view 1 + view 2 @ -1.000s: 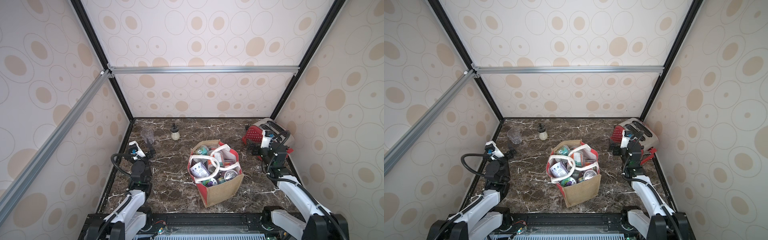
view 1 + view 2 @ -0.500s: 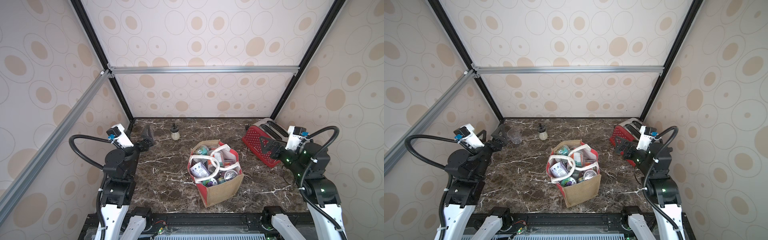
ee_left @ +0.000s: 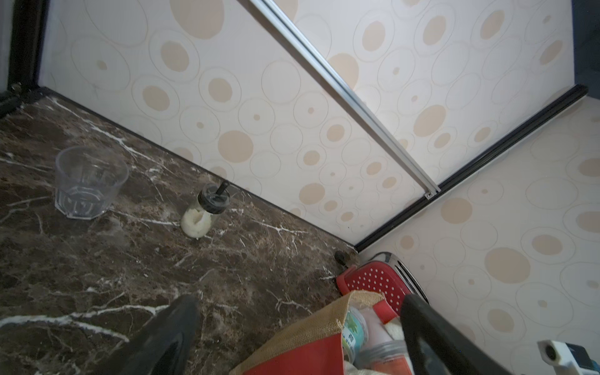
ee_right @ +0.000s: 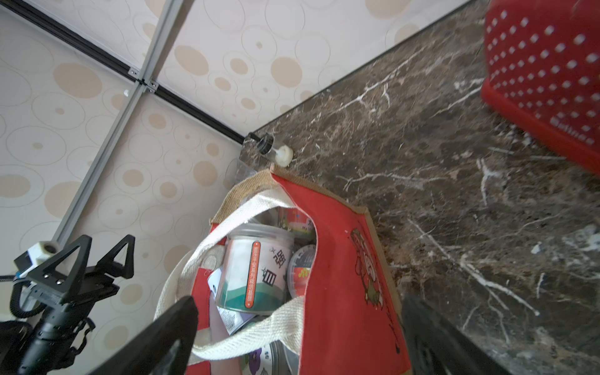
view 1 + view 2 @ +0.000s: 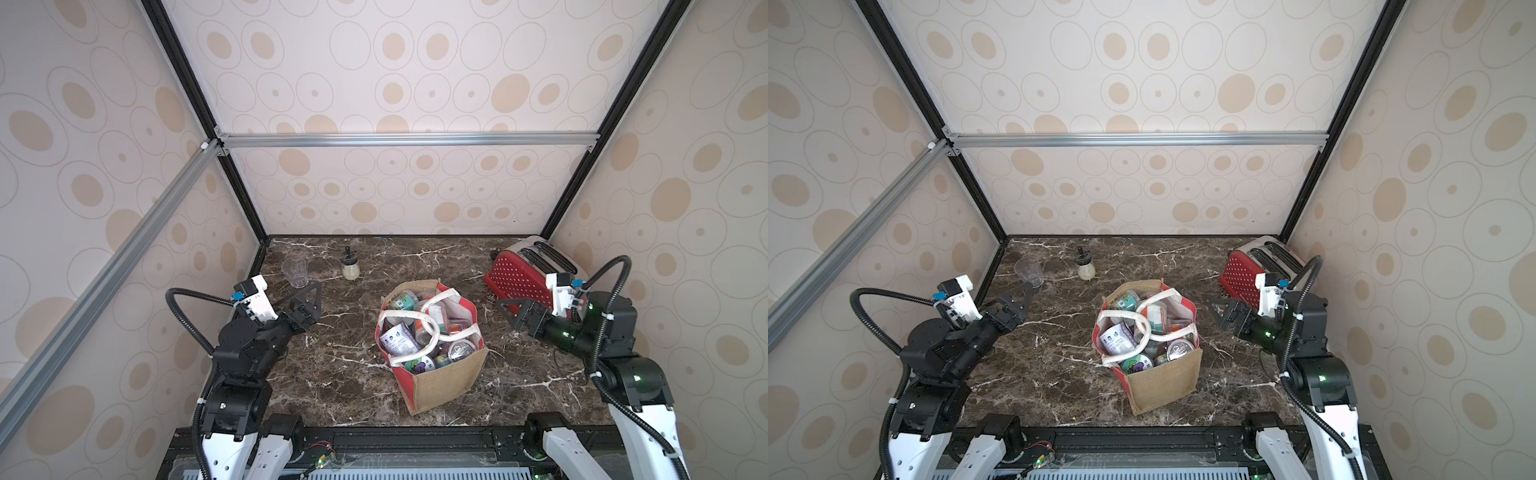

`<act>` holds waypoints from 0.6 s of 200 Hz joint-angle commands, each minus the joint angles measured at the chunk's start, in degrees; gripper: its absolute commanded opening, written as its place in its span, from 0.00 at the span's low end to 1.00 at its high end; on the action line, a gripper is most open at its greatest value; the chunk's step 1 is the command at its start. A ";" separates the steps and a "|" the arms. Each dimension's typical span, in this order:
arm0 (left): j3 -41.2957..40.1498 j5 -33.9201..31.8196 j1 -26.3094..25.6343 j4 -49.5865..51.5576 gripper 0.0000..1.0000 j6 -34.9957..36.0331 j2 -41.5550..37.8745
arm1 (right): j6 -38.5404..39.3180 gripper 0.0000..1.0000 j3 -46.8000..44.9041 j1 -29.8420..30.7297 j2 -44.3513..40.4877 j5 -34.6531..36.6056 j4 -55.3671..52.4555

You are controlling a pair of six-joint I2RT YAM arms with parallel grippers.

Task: Take out the seed jars from the canvas bag
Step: Adjust the canvas bag at the center of the board.

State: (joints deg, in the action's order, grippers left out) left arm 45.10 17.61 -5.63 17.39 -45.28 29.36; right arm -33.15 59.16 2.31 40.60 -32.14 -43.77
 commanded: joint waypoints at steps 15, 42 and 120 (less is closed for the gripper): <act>5.78 8.65 -0.35 5.11 0.98 1.42 2.98 | 2.95 0.98 1.57 1.52 3.89 -6.93 -5.89; 7.91 11.32 -2.47 5.20 0.98 0.99 5.54 | 4.73 0.95 4.21 5.82 6.20 -3.21 -8.87; 16.69 -0.35 -21.42 9.23 0.98 4.99 17.22 | 5.11 1.00 10.35 13.43 11.21 5.36 -11.80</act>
State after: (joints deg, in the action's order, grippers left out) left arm 56.64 22.06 -20.62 24.69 -42.74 43.83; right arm -29.04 67.09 15.27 51.22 -30.24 -52.71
